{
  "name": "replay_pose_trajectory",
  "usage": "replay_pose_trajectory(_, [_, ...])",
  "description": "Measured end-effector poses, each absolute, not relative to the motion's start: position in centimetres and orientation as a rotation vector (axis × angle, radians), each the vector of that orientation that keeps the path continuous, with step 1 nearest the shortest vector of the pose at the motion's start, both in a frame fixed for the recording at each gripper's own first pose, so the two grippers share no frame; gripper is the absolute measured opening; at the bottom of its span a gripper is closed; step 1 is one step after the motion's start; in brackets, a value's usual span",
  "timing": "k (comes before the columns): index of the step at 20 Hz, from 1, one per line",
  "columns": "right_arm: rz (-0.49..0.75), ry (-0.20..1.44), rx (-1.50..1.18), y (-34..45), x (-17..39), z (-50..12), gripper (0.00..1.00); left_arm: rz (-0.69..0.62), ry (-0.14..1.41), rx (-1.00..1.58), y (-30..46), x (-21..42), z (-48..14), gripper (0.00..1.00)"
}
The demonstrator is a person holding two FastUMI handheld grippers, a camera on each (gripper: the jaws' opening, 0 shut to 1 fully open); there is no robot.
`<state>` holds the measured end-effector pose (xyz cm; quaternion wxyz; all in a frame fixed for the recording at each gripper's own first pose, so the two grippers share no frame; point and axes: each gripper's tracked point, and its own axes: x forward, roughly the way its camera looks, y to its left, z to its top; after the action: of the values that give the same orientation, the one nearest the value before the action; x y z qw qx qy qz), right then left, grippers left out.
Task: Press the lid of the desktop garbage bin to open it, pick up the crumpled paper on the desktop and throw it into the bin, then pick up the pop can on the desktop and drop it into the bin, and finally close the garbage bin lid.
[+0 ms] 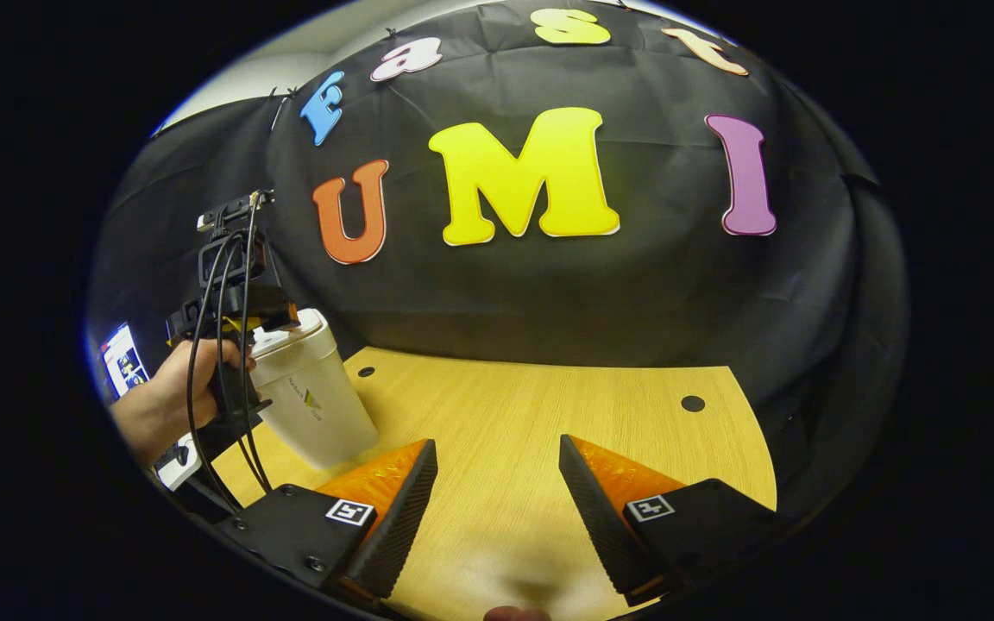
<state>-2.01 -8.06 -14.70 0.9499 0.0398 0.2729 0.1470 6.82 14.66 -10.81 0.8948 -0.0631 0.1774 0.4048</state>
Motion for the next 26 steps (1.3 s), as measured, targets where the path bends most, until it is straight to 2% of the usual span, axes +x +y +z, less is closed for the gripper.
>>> replay_pose_trajectory(13, [0.276,0.576,0.111,-8.3,-1.5,-16.0,0.9,0.826,0.242,-0.006,14.6,6.9,-10.7,0.9])
replay_pose_trajectory(15, [0.252,0.525,0.101,-8.5,-0.7,-14.8,0.88,0.734,0.24,-0.033,13.5,7.6,-10.6,0.88])
replay_pose_trajectory(19, [0.166,0.346,0.049,-9.0,1.1,-10.4,0.9,0.529,0.079,0.013,10.5,9.0,-4.6,0.88])
replay_pose_trajectory(21, [0.11,0.252,0.017,-9.3,1.7,-7.9,0.9,0.378,0.023,0.039,7.4,9.0,-2.0,0.88])
replay_pose_trajectory(23, [0.065,0.168,-0.009,-9.2,2.0,-5.4,0.87,0.235,0.008,0.036,4.4,8.1,-1.1,0.88])
replay_pose_trajectory(26, [0.022,0.071,-0.032,-8.7,1.6,-2.5,0.9,0.121,0.008,0.006,3.2,6.7,0.4,0.89])
